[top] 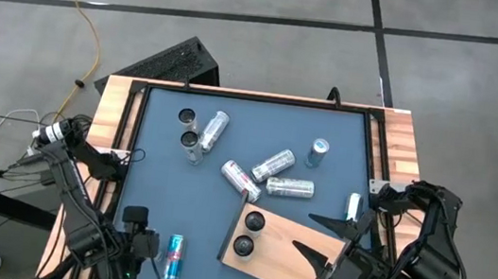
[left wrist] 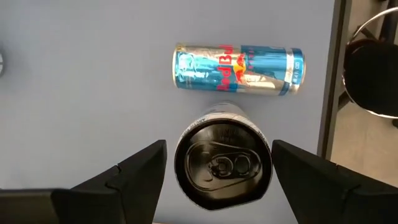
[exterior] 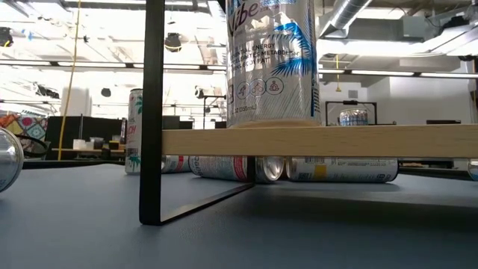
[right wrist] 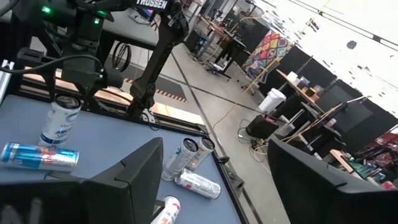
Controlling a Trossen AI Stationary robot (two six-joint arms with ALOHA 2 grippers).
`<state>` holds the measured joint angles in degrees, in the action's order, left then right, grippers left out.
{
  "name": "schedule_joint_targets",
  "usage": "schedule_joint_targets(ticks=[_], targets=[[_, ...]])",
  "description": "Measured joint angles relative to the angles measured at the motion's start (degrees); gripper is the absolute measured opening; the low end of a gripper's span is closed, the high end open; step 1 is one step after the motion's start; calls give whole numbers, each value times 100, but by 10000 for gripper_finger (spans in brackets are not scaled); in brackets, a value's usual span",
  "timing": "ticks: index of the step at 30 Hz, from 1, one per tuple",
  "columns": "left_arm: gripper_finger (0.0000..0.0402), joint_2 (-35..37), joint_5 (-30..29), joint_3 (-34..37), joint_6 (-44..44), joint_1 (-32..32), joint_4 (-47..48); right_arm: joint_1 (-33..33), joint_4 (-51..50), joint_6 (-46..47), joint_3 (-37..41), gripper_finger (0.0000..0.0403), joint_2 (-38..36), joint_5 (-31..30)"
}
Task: Place canned beverage on shelf
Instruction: Put the white blue can on the shelf
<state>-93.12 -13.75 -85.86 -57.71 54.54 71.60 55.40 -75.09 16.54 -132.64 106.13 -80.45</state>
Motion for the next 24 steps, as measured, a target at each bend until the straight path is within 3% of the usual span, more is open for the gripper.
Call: schedule_joint_targets(ticks=[12,24], targets=[[277,2,382,-2,-413,26,117,0,0,10,0,281,0,-1],[277,4,-554,-7,-899,437,155,0,0,8,0,281,0,-1]])
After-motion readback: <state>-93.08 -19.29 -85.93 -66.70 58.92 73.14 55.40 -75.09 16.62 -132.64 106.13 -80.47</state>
